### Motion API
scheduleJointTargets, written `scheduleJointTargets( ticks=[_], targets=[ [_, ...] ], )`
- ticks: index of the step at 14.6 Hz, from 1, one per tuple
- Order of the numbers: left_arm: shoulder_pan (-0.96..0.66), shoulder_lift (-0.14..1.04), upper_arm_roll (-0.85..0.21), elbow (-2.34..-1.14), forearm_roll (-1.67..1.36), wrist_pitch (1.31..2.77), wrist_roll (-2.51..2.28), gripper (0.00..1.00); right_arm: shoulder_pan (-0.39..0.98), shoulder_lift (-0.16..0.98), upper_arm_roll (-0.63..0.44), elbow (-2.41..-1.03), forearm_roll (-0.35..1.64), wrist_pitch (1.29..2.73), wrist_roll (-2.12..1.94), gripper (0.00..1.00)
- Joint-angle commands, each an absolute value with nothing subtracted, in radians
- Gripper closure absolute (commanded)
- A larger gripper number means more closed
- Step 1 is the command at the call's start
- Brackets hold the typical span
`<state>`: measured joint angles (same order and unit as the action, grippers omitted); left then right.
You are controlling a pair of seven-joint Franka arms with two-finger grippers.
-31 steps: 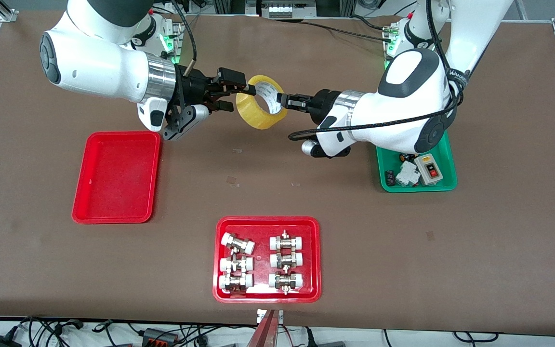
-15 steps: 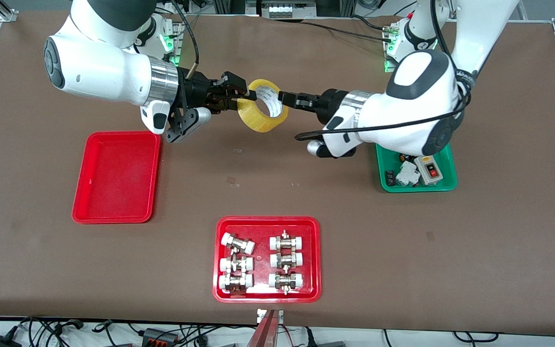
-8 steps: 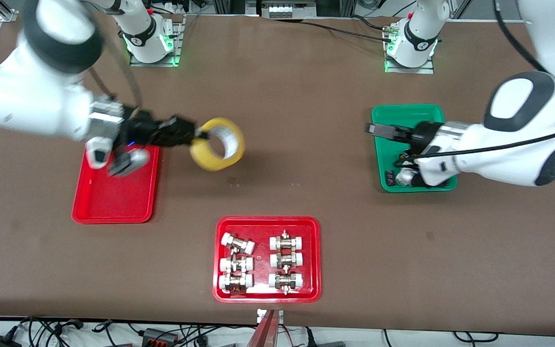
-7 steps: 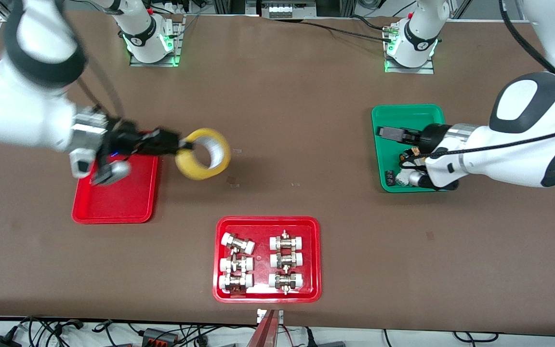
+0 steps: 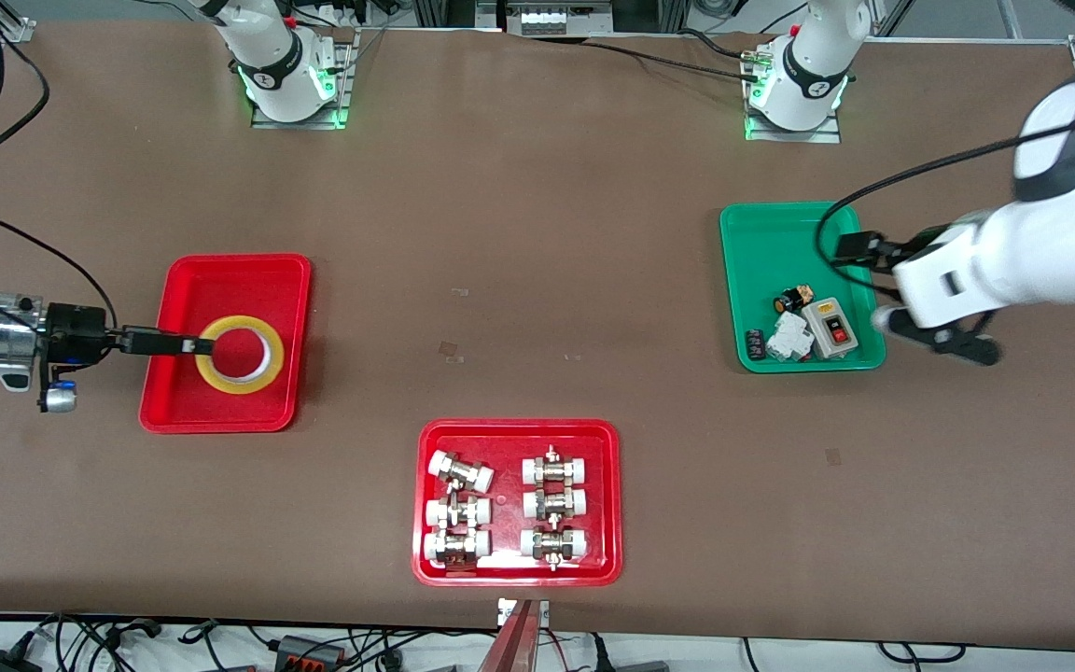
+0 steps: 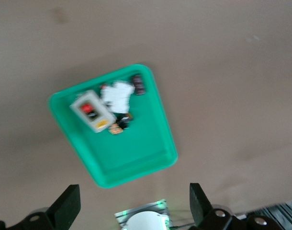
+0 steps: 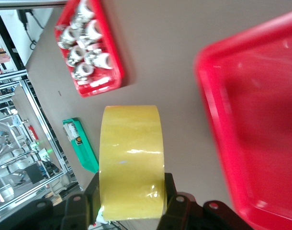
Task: Left arm passes tape to right arm into tray
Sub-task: 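Lower the tape roll into the empty red tray with the right gripper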
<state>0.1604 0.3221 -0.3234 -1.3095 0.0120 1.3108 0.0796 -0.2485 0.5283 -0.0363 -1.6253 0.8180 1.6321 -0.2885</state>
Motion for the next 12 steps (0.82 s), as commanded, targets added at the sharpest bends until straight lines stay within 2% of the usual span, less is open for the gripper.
scheduleJointTargets(
  ticks=[1, 3, 8, 12],
  targets=[
    [0.077, 0.23, -0.172, -1.324, 0.023, 1.301, 0.112, 0.0, -0.317, 0.606, -0.014, -1.603, 0.808, 1.588, -0.403, 0.73],
    [0.06, 0.177, -0.158, -1.339, 0.011, 1.301, 0.092, 0.0, -0.348, 0.658, -0.014, -1.603, 0.808, 1.588, -0.492, 0.73],
    [0.005, -0.026, -0.132, -1.57, 0.009, 1.411, -0.061, 0.0, -0.38, 0.718, -0.014, -1.609, 0.779, 1.565, -0.558, 0.72],
    [-0.031, -0.031, -0.094, -1.568, 0.009, 1.419, -0.069, 0.0, -0.399, 0.748, -0.015, -1.609, 0.77, 1.549, -0.6, 0.69]
  ],
)
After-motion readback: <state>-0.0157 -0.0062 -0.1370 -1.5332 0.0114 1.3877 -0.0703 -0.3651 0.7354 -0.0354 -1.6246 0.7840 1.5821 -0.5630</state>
